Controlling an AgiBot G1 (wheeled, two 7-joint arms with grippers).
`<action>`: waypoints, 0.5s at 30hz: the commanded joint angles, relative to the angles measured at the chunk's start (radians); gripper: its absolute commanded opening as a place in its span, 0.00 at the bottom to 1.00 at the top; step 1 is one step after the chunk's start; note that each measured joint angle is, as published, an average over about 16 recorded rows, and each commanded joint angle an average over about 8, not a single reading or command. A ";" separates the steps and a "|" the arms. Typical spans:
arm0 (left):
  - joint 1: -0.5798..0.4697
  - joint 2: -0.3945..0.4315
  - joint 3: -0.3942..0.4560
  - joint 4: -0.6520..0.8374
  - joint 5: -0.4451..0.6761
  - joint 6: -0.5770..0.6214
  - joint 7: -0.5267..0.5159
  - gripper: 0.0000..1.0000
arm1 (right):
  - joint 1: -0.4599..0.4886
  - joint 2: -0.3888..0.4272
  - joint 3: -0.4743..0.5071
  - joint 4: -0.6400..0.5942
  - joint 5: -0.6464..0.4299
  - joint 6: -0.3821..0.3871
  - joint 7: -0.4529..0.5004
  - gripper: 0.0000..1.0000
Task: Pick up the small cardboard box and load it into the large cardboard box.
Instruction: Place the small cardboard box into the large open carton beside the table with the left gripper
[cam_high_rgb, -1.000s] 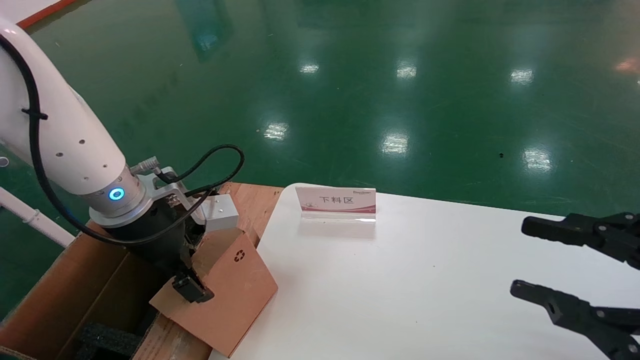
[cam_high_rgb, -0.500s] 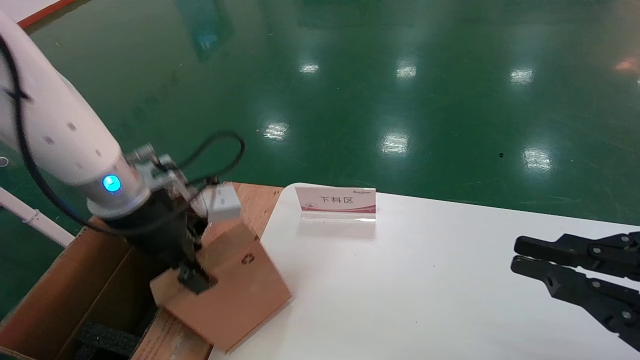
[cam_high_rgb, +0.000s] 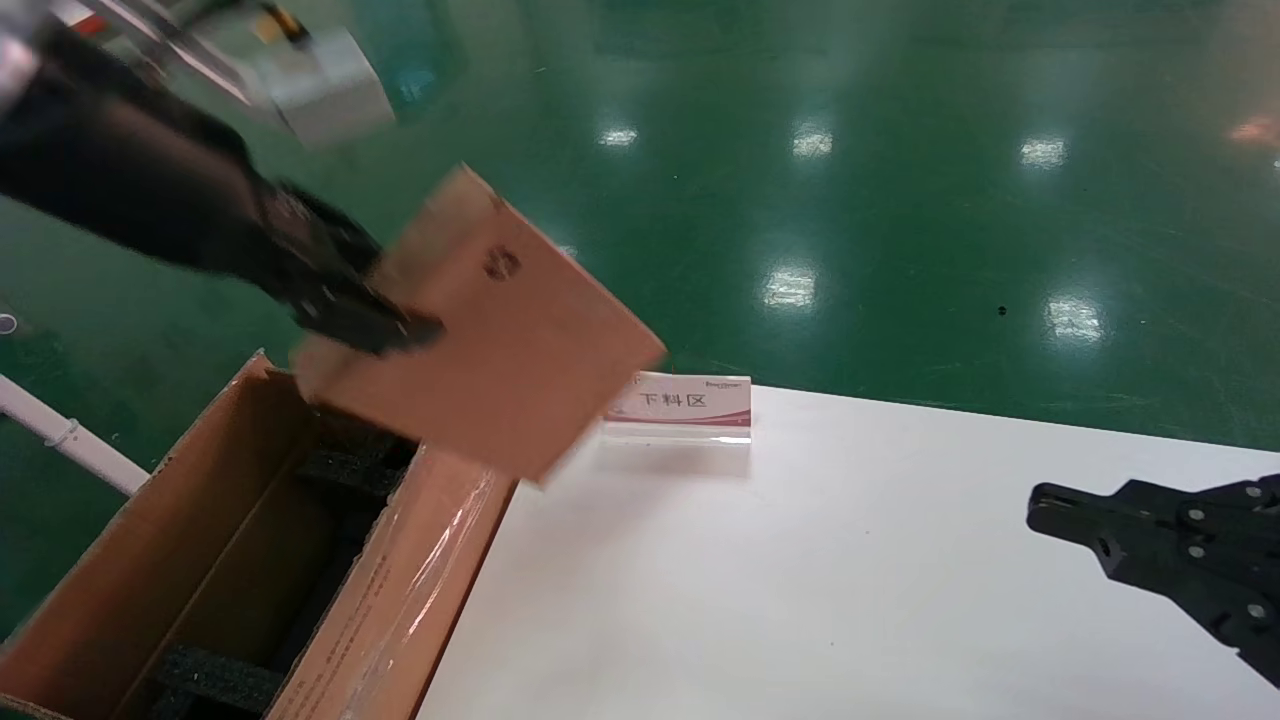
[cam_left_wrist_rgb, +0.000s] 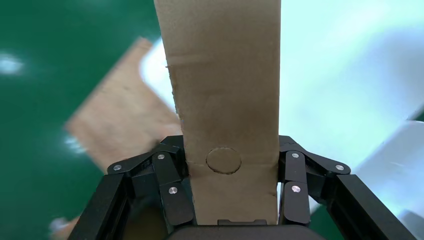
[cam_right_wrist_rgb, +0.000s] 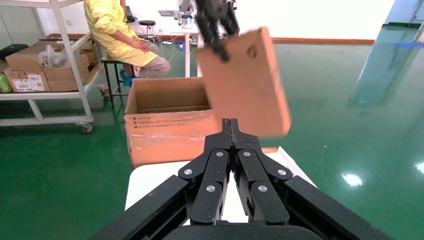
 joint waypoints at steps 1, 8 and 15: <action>-0.068 0.004 0.027 0.025 0.004 0.004 0.028 0.00 | 0.000 0.000 0.000 0.000 0.000 0.000 0.000 0.00; -0.215 0.046 0.265 0.127 0.089 0.003 0.134 0.00 | 0.000 0.000 -0.001 0.000 0.000 0.000 0.000 0.00; -0.246 0.054 0.501 0.251 0.085 0.003 0.210 0.00 | 0.000 0.000 -0.001 0.000 0.001 0.000 -0.001 0.00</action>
